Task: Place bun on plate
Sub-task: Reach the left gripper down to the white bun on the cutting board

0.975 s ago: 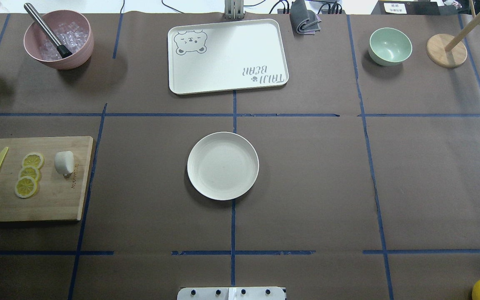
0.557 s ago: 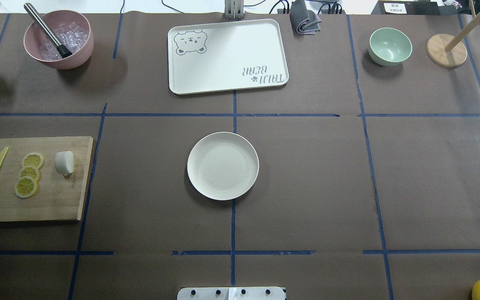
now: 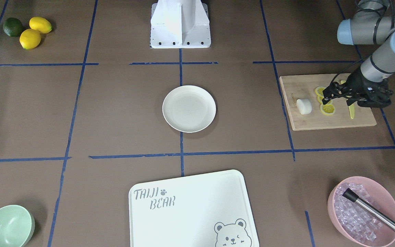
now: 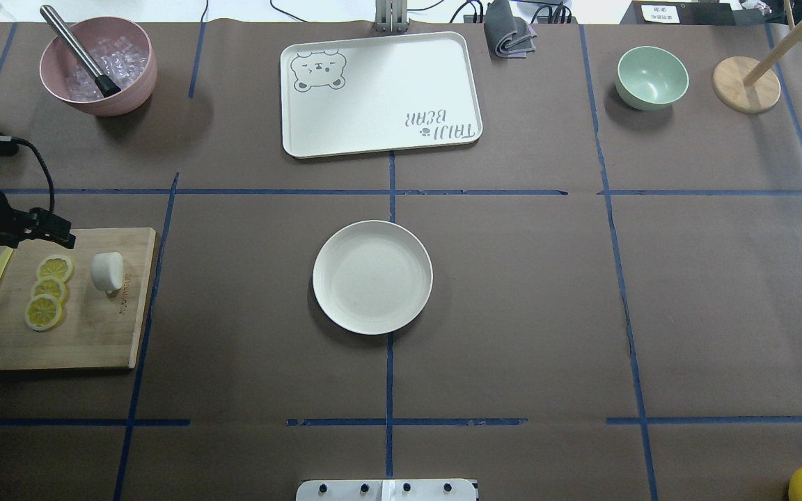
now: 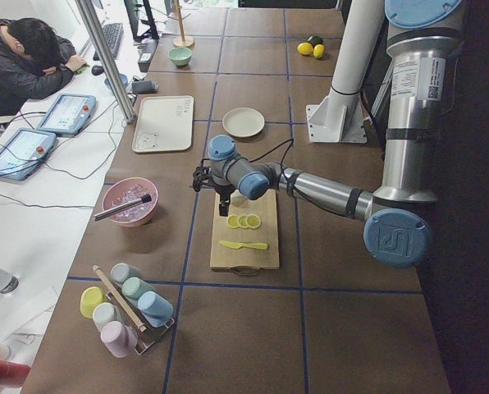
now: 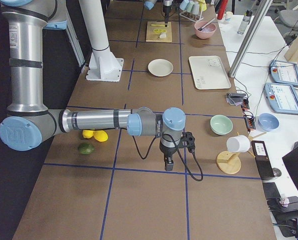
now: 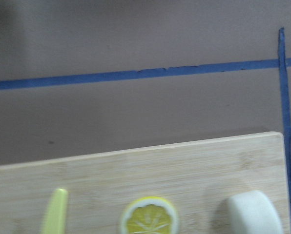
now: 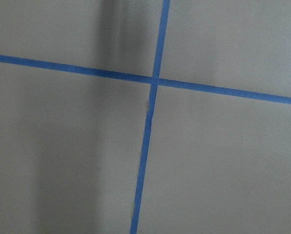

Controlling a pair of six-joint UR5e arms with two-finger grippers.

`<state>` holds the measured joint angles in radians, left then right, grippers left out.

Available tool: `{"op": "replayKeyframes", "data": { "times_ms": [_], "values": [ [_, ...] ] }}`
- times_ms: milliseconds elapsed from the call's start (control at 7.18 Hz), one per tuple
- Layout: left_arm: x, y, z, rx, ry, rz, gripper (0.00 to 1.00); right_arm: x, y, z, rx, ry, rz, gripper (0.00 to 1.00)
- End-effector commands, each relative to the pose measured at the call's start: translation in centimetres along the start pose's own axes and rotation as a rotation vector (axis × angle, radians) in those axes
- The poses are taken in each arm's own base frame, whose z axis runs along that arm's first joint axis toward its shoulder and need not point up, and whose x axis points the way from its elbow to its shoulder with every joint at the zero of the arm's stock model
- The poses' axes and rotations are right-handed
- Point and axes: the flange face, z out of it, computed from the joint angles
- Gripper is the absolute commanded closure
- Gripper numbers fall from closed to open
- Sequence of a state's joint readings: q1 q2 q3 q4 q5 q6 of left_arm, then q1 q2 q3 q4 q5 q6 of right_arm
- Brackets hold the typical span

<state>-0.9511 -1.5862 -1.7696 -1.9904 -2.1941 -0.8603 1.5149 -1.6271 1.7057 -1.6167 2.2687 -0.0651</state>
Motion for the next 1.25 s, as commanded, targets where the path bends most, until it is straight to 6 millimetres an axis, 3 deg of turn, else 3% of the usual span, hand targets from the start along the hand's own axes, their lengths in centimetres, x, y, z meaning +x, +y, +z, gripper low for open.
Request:
{"op": "replayKeyframes", "data": {
  "times_ms": [0, 557, 697, 836, 975, 1115],
  "values": [
    [3.5, 1.0, 2.0, 0.04, -0.01, -0.079, 0.0, 0.1, 0.1, 0.1, -0.001, 0.001, -0.001, 0.0],
    [5.9, 3.7, 6.3, -0.013, -0.045, -0.034, 0.0, 0.1, 0.2, 0.1, 0.0, 0.002, 0.001, 0.0],
    [6.0, 3.8, 6.3, -0.014, -0.045, -0.042, 0.14, 0.1, 0.1, 0.1, 0.001, 0.002, 0.001, 0.0],
    [6.2, 3.7, 6.2, -0.013, -0.042, -0.067, 0.72, 0.1, 0.1, 0.1, 0.001, 0.002, -0.003, 0.0],
    [6.6, 3.6, 6.0, -0.008, -0.036, -0.062, 0.81, 0.1, 0.2, 0.1, 0.0, 0.002, -0.002, 0.0],
    [6.8, 3.7, 5.7, -0.006, -0.033, -0.063, 0.82, 0.0, 0.1, 0.1, 0.0, 0.002, -0.004, 0.0]
  ]
}}
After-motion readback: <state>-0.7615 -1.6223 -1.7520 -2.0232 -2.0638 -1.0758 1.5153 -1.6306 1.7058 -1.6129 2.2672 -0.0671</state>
